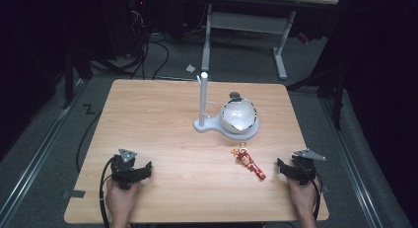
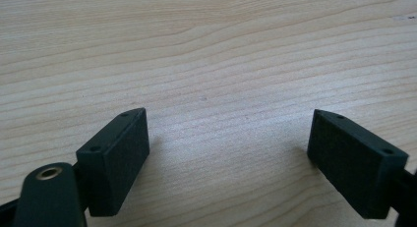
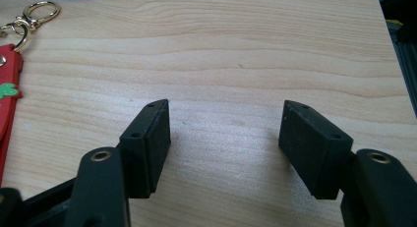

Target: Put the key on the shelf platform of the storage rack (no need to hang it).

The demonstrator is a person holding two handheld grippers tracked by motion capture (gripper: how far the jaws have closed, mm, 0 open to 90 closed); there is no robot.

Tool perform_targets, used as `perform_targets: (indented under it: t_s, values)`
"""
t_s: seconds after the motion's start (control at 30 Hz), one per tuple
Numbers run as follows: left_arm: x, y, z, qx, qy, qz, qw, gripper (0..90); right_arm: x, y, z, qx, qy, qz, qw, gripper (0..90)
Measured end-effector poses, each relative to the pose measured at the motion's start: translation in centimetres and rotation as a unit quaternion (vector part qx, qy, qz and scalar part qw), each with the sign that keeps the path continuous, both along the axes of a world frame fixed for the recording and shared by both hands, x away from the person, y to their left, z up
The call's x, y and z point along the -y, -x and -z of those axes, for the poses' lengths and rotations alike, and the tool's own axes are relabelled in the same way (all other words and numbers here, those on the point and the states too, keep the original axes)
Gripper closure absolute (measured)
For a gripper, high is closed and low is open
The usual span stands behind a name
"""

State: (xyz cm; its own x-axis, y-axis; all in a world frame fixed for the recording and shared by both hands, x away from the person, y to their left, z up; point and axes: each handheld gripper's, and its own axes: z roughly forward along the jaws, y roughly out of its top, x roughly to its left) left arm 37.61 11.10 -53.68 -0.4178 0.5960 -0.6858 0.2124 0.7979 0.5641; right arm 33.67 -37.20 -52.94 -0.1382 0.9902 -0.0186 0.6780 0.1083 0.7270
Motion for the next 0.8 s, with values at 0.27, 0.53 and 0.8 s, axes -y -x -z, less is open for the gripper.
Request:
perform_targets:
  t_s: [0.27, 0.53, 0.8]
  values:
    - [-0.01, 0.00, 0.01, 0.000, -0.001, 0.000, 1.0000, 16.1, -0.03, 0.01, 0.00, -0.001, 0.000, -0.002, 1.0000, 35.3]
    - [-0.01, 0.00, 0.01, 0.000, -0.002, 0.001, 1.0000, 16.1, -0.05, 0.02, 0.00, -0.001, 0.000, -0.002, 1.0000, 35.2]
    - [0.00, 0.00, 0.00, 0.000, -0.001, 0.000, 1.0000, 16.1, -0.05, -0.01, 0.00, -0.001, 0.000, -0.002, 1.0000, 35.4]
